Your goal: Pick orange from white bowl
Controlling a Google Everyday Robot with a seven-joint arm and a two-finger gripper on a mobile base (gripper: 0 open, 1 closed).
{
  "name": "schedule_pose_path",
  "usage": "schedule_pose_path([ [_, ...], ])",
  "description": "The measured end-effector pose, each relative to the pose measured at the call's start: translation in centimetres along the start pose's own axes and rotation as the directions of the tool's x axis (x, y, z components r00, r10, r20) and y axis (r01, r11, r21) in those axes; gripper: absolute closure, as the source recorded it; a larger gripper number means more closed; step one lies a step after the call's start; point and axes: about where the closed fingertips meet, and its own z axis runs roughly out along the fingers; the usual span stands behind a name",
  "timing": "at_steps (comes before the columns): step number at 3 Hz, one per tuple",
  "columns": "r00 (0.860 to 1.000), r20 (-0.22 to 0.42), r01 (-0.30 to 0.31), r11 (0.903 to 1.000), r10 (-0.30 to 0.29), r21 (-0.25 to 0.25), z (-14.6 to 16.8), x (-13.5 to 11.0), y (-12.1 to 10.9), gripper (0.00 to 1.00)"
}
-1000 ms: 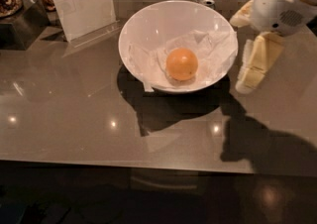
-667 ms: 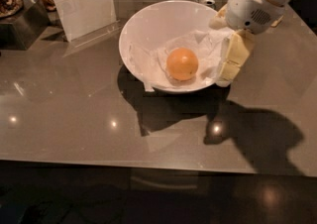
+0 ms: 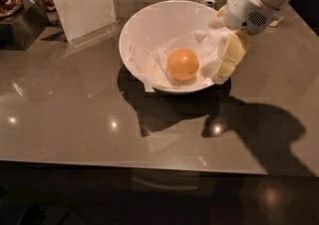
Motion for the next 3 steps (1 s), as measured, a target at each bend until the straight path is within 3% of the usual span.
schedule_pose_path([
  [2,0.999,0.053,0.003,0.9967,0.001,-0.081,4.7,-1.6,-4.0,0.00],
  [3,0.998,0.057,0.004,0.9970,0.001,-0.077,4.9,-1.7,-4.2,0.19],
])
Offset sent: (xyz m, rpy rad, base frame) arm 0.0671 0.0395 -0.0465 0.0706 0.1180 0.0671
